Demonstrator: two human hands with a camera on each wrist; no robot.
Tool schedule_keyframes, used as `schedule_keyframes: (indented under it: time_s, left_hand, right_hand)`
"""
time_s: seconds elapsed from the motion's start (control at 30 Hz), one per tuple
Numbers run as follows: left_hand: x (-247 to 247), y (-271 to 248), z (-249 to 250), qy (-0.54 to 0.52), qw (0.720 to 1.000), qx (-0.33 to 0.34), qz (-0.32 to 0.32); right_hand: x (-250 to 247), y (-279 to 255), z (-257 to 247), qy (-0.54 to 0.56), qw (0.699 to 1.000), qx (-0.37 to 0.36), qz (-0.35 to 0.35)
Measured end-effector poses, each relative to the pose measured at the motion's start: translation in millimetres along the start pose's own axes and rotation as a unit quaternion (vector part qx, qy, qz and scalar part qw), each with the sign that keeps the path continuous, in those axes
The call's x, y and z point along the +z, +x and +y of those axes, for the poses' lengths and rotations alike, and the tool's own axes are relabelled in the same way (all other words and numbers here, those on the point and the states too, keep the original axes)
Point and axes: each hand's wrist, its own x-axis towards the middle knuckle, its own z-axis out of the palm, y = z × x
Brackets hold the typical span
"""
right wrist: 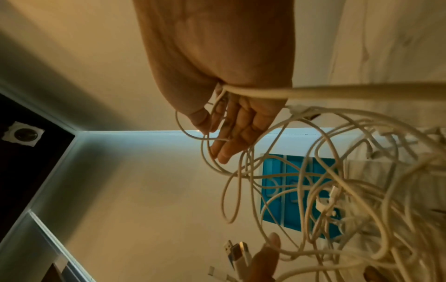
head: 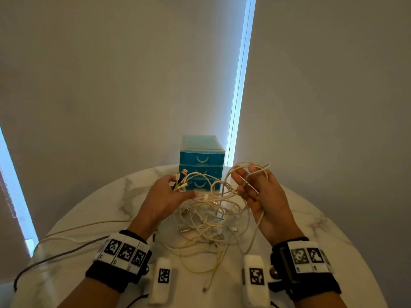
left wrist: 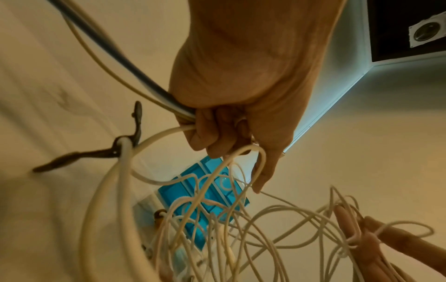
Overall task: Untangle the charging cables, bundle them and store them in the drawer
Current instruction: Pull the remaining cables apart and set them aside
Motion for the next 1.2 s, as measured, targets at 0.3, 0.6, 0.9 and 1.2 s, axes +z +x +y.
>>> schedule_keyframes:
  time_s: [0.3,0.6,0.9,1.2]
  left_hand:
    - [-1.9,-18.6,26.9,-0.029,0.982,0.141,-0.122]
    - [-2.4,-16.6,21.5,-0.007,0.988,0.124,-0.097]
    - [-2.8,-4.9,10.3,-0.012,0.997,0.073,0.013]
    - [-3.0,-19.2,27.1,-0.017,0.981,0.162,-0.106]
  right_hand:
    - [14.7,-5.1,11.3,0.003,0.999,0.031,-0.031]
    - [16.6,-3.6,14.4,0.068,0.995,0.058,-0.041]
    - [13.6,-3.7,5.8,0.147,0.985,0.08,-0.039]
    - [19.2,-7.8,10.3,0.138,0.984,0.093,-0.058]
